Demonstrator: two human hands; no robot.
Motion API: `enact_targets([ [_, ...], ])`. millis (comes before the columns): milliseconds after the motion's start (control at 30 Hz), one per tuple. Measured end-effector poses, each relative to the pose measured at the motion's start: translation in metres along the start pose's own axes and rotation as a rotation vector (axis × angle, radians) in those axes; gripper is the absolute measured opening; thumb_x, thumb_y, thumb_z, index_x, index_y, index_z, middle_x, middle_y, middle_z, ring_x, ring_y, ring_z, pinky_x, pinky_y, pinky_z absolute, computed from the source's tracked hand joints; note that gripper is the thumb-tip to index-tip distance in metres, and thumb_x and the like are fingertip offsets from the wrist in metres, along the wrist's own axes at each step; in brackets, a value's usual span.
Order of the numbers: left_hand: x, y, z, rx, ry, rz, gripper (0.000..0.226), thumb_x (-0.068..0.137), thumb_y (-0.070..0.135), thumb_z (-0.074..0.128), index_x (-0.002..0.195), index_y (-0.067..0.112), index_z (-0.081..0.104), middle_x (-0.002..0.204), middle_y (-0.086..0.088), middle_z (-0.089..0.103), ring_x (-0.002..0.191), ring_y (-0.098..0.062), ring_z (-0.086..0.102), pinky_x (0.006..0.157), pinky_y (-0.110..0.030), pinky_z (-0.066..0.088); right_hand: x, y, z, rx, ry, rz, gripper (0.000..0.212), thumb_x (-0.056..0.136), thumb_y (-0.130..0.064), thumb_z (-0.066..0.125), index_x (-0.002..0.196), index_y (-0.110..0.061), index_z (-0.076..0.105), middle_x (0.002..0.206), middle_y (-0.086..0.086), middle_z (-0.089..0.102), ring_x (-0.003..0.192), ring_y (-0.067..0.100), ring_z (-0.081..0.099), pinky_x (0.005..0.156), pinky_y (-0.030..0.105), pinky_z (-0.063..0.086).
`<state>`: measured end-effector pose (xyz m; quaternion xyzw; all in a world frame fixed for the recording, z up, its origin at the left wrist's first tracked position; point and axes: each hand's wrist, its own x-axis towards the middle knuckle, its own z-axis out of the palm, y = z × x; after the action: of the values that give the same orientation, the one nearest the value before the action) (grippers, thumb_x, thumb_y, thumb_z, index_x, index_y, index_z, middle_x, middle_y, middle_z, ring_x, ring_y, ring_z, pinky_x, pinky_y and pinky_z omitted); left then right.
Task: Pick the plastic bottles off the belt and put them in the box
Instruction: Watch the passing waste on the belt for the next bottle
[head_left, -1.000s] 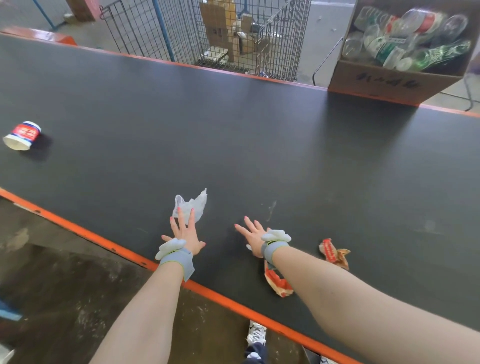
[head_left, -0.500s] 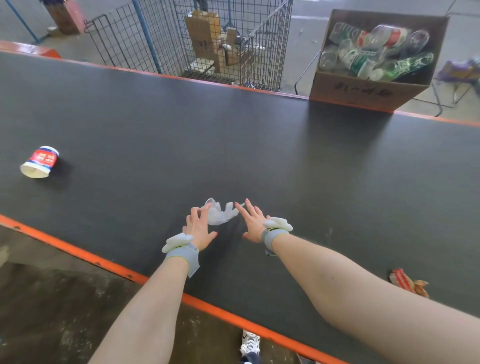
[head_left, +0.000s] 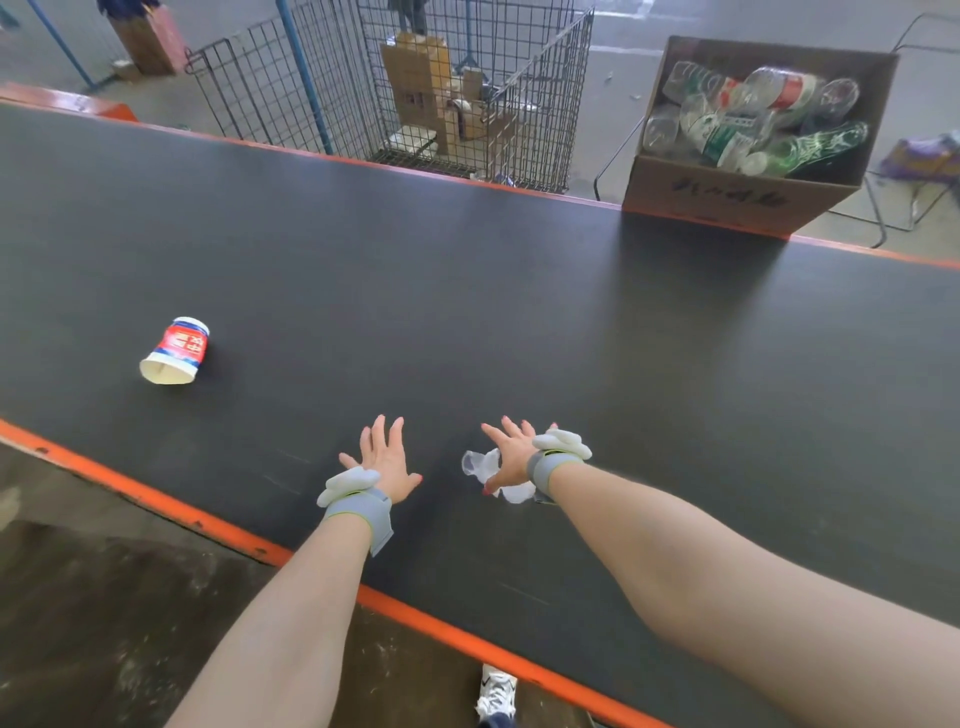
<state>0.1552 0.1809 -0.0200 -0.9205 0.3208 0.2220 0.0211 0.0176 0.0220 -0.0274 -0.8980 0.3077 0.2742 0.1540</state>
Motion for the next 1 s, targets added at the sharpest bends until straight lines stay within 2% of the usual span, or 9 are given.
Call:
enact_targets([
  [167, -0.004, -0.012, -0.003, 0.027, 0.012, -0.052, 0.09, 0.09, 0.038, 0.061, 0.153, 0.023, -0.001, 0.158, -0.002, -0.013, 0.147, -0.026, -0.01, 0.113, -0.064, 0.01, 0.003, -0.014, -0.01, 0.01, 0.034, -0.029, 0.107, 0.071, -0.066, 0.065, 0.152, -0.041, 0.0, 0.163, -0.004, -0.001, 0.15, 0.025, 0.002, 0.109, 0.067, -0.008],
  [333, -0.004, -0.028, -0.008, 0.008, 0.031, -0.132, 0.091, 0.089, 0.034, 0.063, 0.153, 0.024, -0.001, 0.158, -0.004, -0.019, 0.147, -0.028, -0.013, 0.112, -0.065, 0.009, 0.008, -0.033, -0.013, 0.043, 0.061, -0.085, 0.103, 0.075, -0.065, 0.064, 0.153, -0.039, 0.002, 0.163, -0.003, 0.0, 0.15, 0.025, 0.002, 0.11, 0.065, -0.011],
  [533, 0.002, -0.044, -0.011, -0.004, 0.046, -0.218, 0.091, 0.09, 0.032, 0.062, 0.153, 0.024, -0.003, 0.156, -0.01, -0.022, 0.147, -0.029, -0.012, 0.112, -0.064, 0.011, 0.011, -0.042, -0.005, 0.045, 0.038, -0.104, 0.096, 0.081, -0.057, 0.062, 0.153, -0.038, 0.002, 0.163, -0.001, -0.001, 0.15, 0.025, 0.003, 0.113, 0.061, -0.005],
  [700, 0.017, -0.04, -0.014, 0.018, 0.083, -0.247, 0.089, 0.089, 0.038, 0.062, 0.152, 0.022, 0.001, 0.157, -0.015, -0.017, 0.147, -0.034, -0.009, 0.111, -0.067, 0.012, 0.011, -0.027, -0.004, 0.061, 0.014, -0.063, 0.095, 0.083, -0.052, 0.063, 0.153, -0.038, 0.001, 0.163, -0.001, -0.004, 0.15, 0.026, 0.002, 0.115, 0.059, 0.0],
  [833, 0.024, -0.04, -0.014, -0.033, 0.094, -0.309, 0.1, 0.085, 0.046, 0.065, 0.153, 0.022, -0.004, 0.156, -0.016, -0.018, 0.146, -0.038, -0.006, 0.108, -0.069, 0.018, 0.009, -0.013, -0.006, 0.083, 0.027, -0.025, 0.093, 0.083, -0.05, 0.062, 0.152, -0.04, 0.001, 0.163, -0.002, -0.003, 0.149, 0.025, 0.005, 0.116, 0.054, 0.007],
  [933, 0.03, -0.031, -0.013, -0.172, 0.065, -0.26, 0.104, 0.082, 0.047, 0.067, 0.152, 0.026, -0.007, 0.157, -0.014, -0.017, 0.145, -0.041, -0.001, 0.114, -0.06, 0.018, 0.008, -0.003, -0.01, 0.213, 0.037, -0.002, 0.093, 0.086, -0.042, 0.063, 0.153, -0.038, -0.002, 0.162, 0.0, -0.006, 0.149, 0.028, 0.004, 0.117, 0.049, 0.015],
  [1000, 0.034, -0.022, -0.01, -0.269, -0.032, -0.158, 0.105, 0.082, 0.04, 0.07, 0.153, 0.025, -0.006, 0.159, -0.012, -0.007, 0.144, -0.04, 0.014, 0.116, -0.051, 0.021, 0.009, 0.0, -0.012, 0.315, 0.059, -0.01, 0.096, 0.086, -0.04, 0.065, 0.153, -0.04, -0.003, 0.162, 0.0, -0.007, 0.148, 0.03, 0.005, 0.118, 0.048, 0.019],
])
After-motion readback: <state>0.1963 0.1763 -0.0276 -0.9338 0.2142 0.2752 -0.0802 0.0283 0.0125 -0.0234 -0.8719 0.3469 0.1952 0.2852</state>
